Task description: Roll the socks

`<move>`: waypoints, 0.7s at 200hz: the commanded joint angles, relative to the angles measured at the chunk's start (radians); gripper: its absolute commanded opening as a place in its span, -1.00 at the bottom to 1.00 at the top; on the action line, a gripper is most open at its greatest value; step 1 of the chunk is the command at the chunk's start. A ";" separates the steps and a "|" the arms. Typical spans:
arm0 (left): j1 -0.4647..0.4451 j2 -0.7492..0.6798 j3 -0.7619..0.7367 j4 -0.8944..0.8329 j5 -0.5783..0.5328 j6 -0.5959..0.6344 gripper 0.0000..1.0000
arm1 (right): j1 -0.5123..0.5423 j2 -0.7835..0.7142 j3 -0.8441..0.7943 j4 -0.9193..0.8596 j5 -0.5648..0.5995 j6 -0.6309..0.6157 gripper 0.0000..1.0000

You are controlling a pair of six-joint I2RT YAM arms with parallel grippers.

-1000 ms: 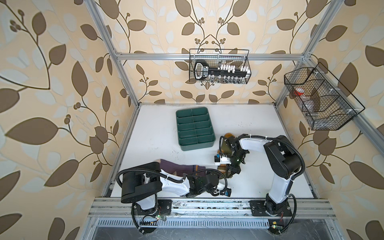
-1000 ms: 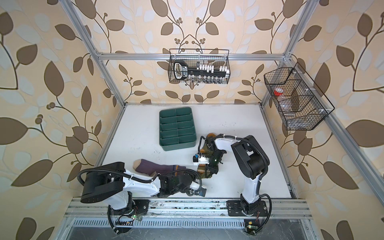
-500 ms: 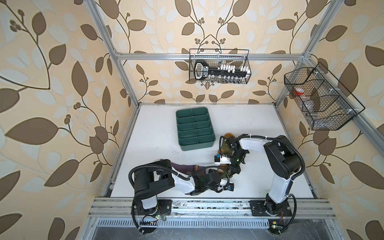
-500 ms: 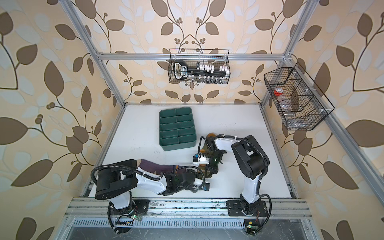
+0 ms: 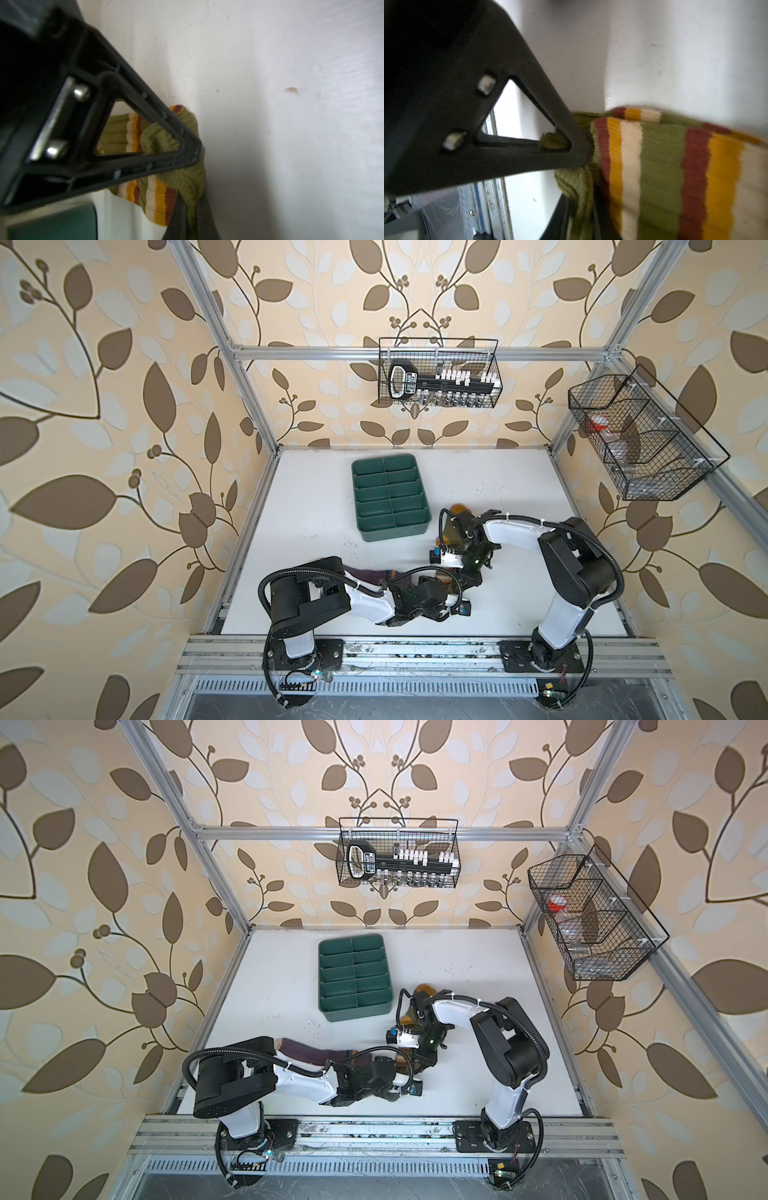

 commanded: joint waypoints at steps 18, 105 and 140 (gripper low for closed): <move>0.059 -0.052 0.021 -0.078 0.106 -0.158 -1.00 | -0.068 -0.215 -0.086 0.162 0.100 0.029 -0.39; 0.148 -0.015 0.209 -0.354 0.384 -0.291 -1.00 | -0.312 -0.889 -0.221 0.525 0.308 0.274 0.71; 0.209 0.036 0.329 -0.521 0.560 -0.364 -1.00 | -0.319 -1.213 -0.269 0.501 0.490 0.292 0.70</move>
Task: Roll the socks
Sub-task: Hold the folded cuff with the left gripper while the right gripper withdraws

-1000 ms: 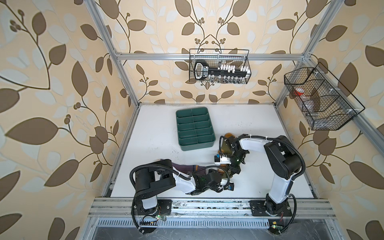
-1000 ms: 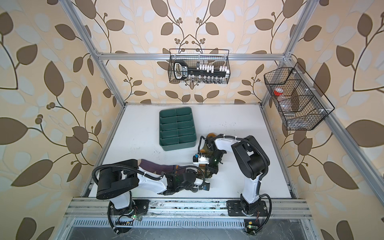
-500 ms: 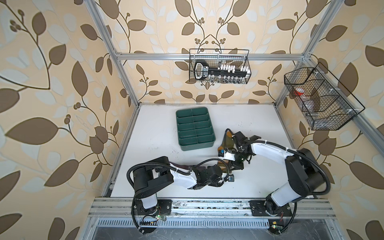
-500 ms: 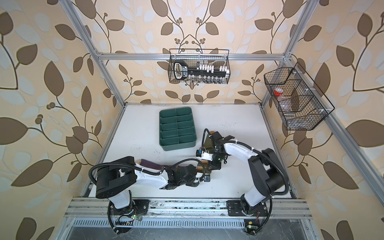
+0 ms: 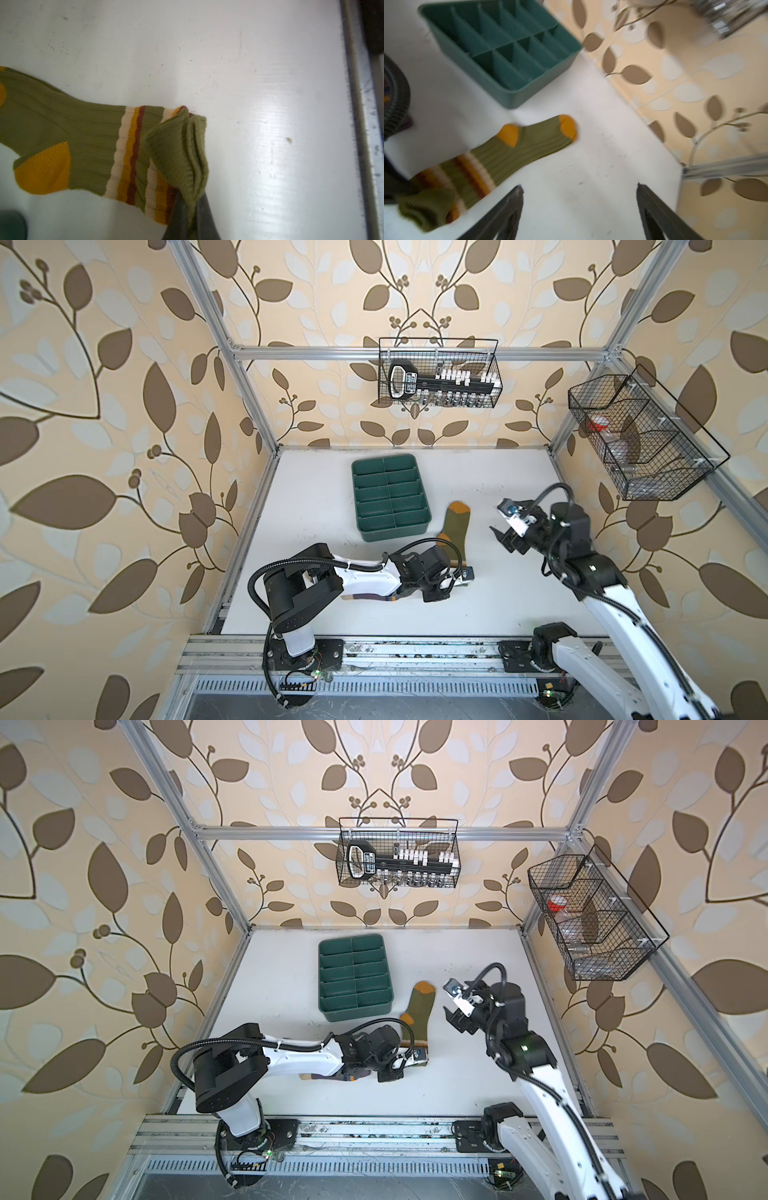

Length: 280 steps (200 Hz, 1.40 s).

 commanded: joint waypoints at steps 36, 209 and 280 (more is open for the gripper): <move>0.085 0.127 0.188 -0.268 0.313 -0.134 -1.00 | 0.155 -0.321 -0.056 -0.297 0.181 -0.216 0.66; 0.175 0.276 0.278 -0.293 0.531 -0.223 -1.00 | 1.085 0.140 -0.421 -0.023 0.799 -0.350 0.72; 0.175 0.271 0.273 -0.287 0.530 -0.221 -1.00 | 0.861 0.357 -0.395 0.191 0.587 -0.424 0.57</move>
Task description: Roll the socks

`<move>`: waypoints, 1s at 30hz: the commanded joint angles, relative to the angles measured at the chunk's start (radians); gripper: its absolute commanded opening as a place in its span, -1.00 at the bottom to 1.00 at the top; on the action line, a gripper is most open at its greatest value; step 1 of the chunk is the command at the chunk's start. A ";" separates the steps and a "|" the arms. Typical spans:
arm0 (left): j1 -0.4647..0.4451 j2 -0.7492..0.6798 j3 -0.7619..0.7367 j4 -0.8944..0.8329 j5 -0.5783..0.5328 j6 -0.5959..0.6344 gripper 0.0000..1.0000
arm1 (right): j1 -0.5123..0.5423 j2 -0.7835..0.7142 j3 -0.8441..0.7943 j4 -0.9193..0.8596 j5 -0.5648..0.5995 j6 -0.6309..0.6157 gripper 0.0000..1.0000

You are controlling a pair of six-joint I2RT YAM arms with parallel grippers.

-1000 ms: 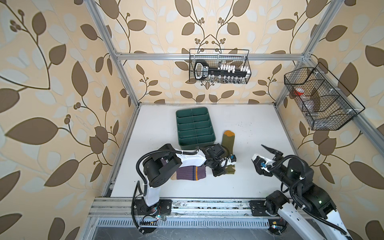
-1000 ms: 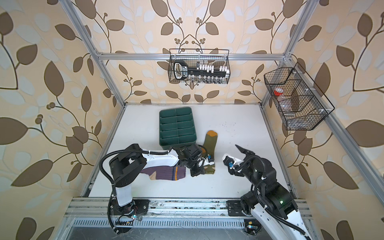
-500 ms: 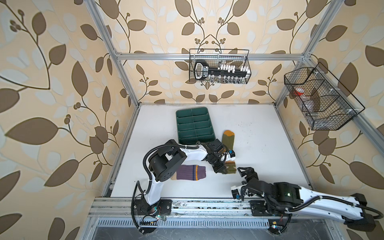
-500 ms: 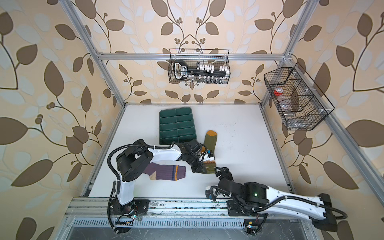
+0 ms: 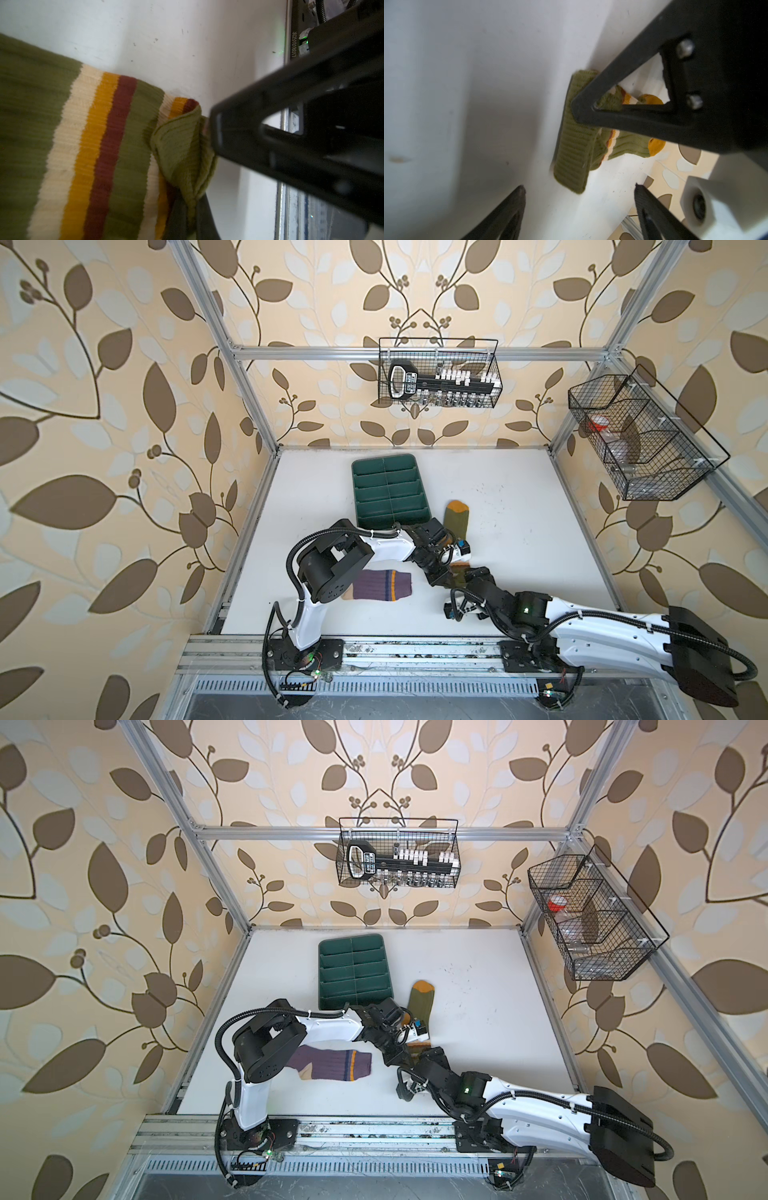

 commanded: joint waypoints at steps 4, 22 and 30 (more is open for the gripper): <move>0.004 0.012 -0.001 -0.020 0.027 -0.004 -1.00 | -0.044 0.101 0.029 0.115 -0.115 -0.028 0.46; 0.003 -0.050 -0.017 0.002 0.009 0.001 -1.00 | -0.063 0.244 0.039 0.101 -0.213 -0.002 -0.78; 0.005 -0.235 -0.115 0.138 -0.059 -0.043 -0.17 | -0.095 0.247 0.065 -0.023 -0.345 0.010 -1.00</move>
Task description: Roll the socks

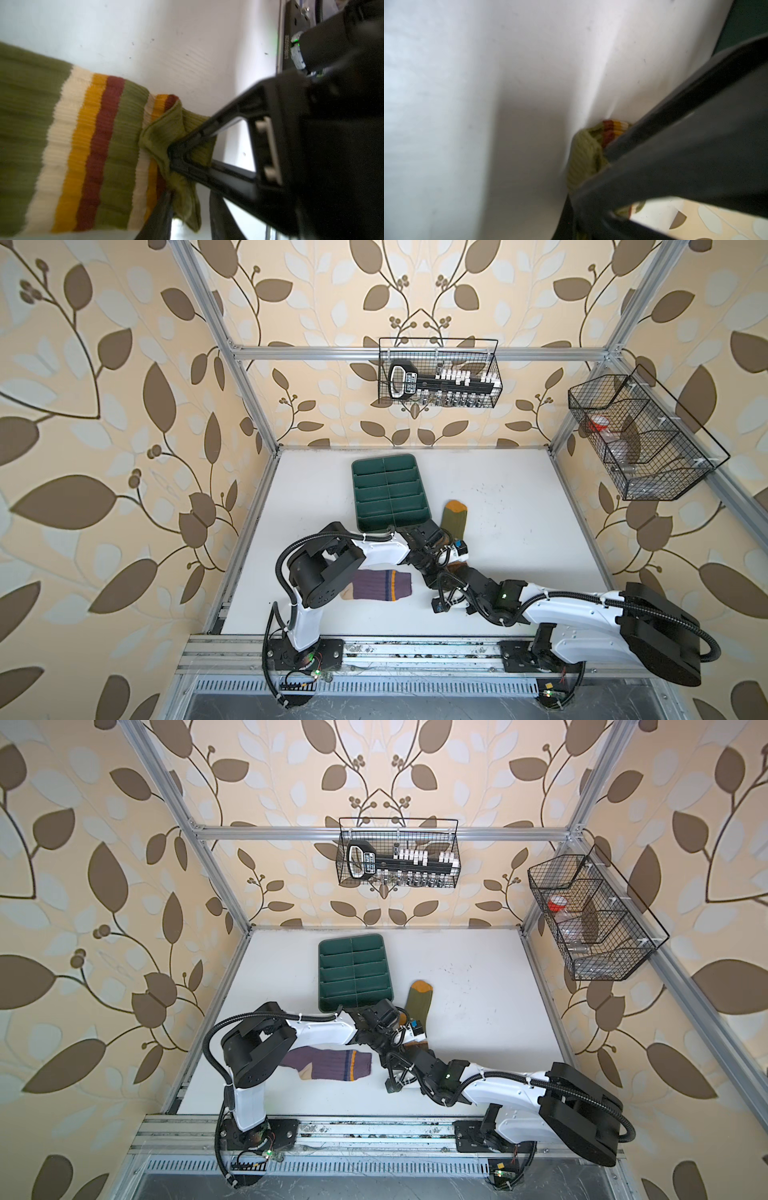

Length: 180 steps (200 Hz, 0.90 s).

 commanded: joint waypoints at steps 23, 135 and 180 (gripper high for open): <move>0.010 -0.260 -0.069 0.108 -0.116 0.017 0.03 | -0.052 -0.006 0.013 -0.184 -0.220 0.002 -1.00; -0.041 -1.135 -0.294 0.044 -0.638 0.613 0.11 | -0.308 0.434 0.480 -0.707 -0.732 0.041 -1.00; -0.410 -1.012 -0.416 0.015 -0.981 0.864 0.18 | -0.360 0.603 0.599 -0.763 -0.751 0.041 -1.00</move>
